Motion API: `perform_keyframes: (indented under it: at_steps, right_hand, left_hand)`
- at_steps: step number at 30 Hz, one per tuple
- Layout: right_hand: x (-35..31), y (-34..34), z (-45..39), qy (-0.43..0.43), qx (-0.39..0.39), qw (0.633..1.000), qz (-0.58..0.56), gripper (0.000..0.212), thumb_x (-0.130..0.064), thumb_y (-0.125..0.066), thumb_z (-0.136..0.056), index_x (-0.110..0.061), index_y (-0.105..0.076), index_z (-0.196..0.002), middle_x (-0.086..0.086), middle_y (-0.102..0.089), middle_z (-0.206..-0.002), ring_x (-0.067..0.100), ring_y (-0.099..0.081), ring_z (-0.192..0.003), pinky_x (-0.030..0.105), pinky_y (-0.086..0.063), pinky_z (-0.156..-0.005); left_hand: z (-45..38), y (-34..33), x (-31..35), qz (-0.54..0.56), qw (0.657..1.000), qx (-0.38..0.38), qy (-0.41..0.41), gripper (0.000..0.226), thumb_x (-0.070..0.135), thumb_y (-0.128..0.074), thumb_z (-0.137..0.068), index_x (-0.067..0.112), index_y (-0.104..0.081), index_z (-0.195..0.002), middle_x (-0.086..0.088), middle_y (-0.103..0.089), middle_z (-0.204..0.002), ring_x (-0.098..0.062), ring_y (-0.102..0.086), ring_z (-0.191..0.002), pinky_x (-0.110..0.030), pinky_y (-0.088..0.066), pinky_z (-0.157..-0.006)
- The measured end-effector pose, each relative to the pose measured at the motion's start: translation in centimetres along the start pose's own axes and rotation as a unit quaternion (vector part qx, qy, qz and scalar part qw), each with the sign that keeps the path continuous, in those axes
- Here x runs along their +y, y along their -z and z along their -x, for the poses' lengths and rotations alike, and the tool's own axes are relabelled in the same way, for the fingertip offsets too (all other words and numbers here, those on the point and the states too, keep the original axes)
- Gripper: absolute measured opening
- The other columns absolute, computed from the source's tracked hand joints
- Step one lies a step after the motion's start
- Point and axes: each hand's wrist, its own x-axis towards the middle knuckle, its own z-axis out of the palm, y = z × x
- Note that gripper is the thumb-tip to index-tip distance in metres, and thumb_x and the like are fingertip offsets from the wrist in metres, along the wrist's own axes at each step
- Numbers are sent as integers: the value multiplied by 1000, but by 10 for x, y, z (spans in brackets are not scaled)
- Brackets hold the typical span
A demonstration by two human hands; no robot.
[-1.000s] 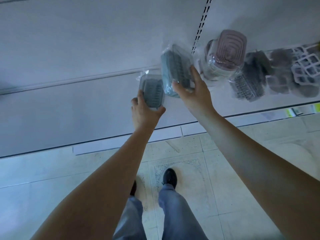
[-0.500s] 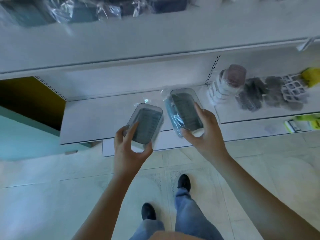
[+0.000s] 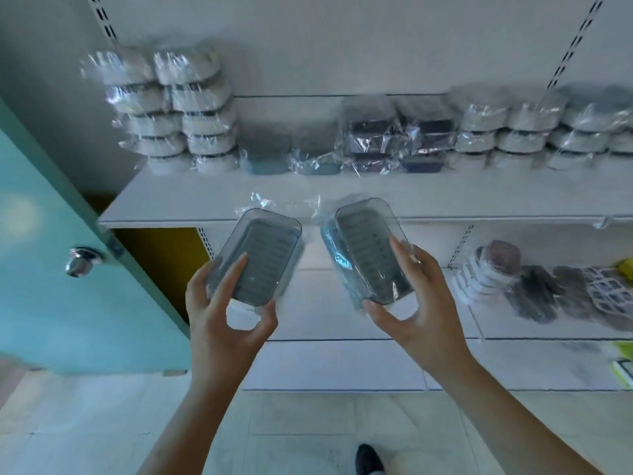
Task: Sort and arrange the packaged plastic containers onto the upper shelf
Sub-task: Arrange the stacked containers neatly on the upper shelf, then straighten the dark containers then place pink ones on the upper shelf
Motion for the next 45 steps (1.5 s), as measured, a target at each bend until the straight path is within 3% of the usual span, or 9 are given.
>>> perform_keyframes:
  at_steps: [3,12,17,21,25,28,33,38,45]
  right_hand:
    - [-15,-9,-43,-4,25,999,24,87,-72,-59,-78,-40,-32,-154,-3,-35,-152,3,-35,-139,20,-37,-107]
    - [-42,-40,-206,-33,115,991,60,85,-80,-44,-83,-31,-39,-152,-5,-28,-163,14,-29,-148,33,-35,-111]
    - [-37,-57,-285,-38,23,982,182,89,-79,-31,-88,-22,-30,-156,0,-23,-166,29,-28,-145,42,-33,-114]
    - [-15,-76,-306,44,-36,953,297,91,-80,-23,-91,-10,-47,-146,5,-50,-148,31,-46,-126,42,-37,-106]
    - [8,-84,-305,106,-47,920,375,83,-68,-45,-88,-7,-50,-144,12,-57,-142,37,-50,-130,52,-24,-117]
    - [14,-84,-315,124,-41,916,380,83,-57,-72,-78,-5,-54,-141,15,-60,-138,35,-56,-128,47,-19,-118]
    - [8,-89,-322,86,-53,916,389,84,-62,-64,-76,-6,-57,-139,14,-62,-136,35,-54,-131,50,-17,-117]
    - [2,-92,-324,74,-47,914,397,88,-62,-75,-69,-6,-60,-135,13,-64,-134,34,-56,-131,50,-14,-117]
    - [-5,-65,-312,61,-78,943,319,98,-70,-58,-85,-20,-20,-160,3,-15,-168,21,-5,-156,39,15,-122]
  left_hand:
    - [-52,2,11,10,999,42,7,73,41,-77,-76,35,-48,-143,-3,-33,-148,-24,-35,-138,-54,-50,-102]
    - [-216,-47,42,0,992,124,14,68,53,-70,-79,36,-49,-141,-4,-37,-141,-24,-39,-133,-35,-42,-106]
    - [-279,-80,34,-60,992,104,35,62,55,-66,-85,29,-54,-139,-7,-32,-148,-25,-31,-139,-43,-40,-110]
    - [-290,-84,3,-121,992,23,-9,54,44,-62,-90,20,-55,-137,-11,-35,-149,-32,-35,-139,-50,-42,-108]
    - [-285,-75,-22,-262,962,13,-81,58,32,-64,-88,16,-50,-143,-17,-41,-149,-38,-35,-141,-50,-31,-117]
    - [-292,-76,-26,-267,957,-39,-109,66,29,-65,-89,10,-42,-148,-18,-35,-156,-36,-27,-147,-44,-24,-121]
    - [-302,-78,-29,-293,942,-83,-141,72,30,-68,-88,5,-40,-149,-24,-40,-151,-40,-32,-146,-51,-36,-116]
    - [-309,-76,-31,-307,934,-88,-159,70,26,-74,-85,0,-45,-143,-27,-44,-148,-42,-37,-143,-54,-35,-115]
    - [-307,-77,-14,-236,945,-93,-207,68,46,-52,-86,8,-49,-143,-17,-41,-153,-32,-30,-148,-52,-23,-122]
